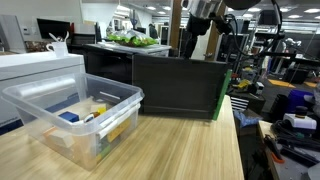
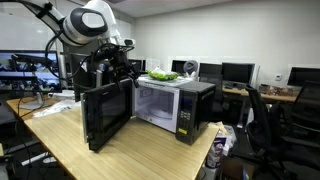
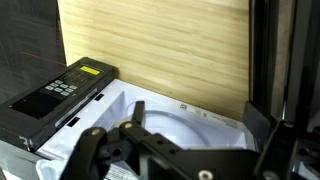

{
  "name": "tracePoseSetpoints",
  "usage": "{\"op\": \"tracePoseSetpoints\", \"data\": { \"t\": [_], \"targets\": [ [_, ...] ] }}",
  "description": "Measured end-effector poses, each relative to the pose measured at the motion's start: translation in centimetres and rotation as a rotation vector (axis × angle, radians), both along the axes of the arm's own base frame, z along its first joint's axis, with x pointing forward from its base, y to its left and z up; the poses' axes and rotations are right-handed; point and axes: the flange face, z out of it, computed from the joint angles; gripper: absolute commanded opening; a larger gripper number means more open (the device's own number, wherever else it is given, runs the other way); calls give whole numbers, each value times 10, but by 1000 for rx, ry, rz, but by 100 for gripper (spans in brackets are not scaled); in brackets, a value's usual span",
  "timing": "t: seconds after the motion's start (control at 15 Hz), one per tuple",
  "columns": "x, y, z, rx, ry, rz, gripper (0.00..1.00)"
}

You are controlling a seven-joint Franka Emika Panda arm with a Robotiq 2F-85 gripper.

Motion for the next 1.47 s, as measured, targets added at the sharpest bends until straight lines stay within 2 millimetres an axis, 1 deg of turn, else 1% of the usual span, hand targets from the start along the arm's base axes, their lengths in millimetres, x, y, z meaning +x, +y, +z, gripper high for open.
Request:
{"op": "tracePoseSetpoints", "data": {
  "t": [0.6,1.13,1.47],
  "targets": [
    [-18,37,16,-8,-32,70,100],
    [-24,55,12,0,-3,98,100],
    [-23,67,11,-2,4,125,100]
  ]
}}
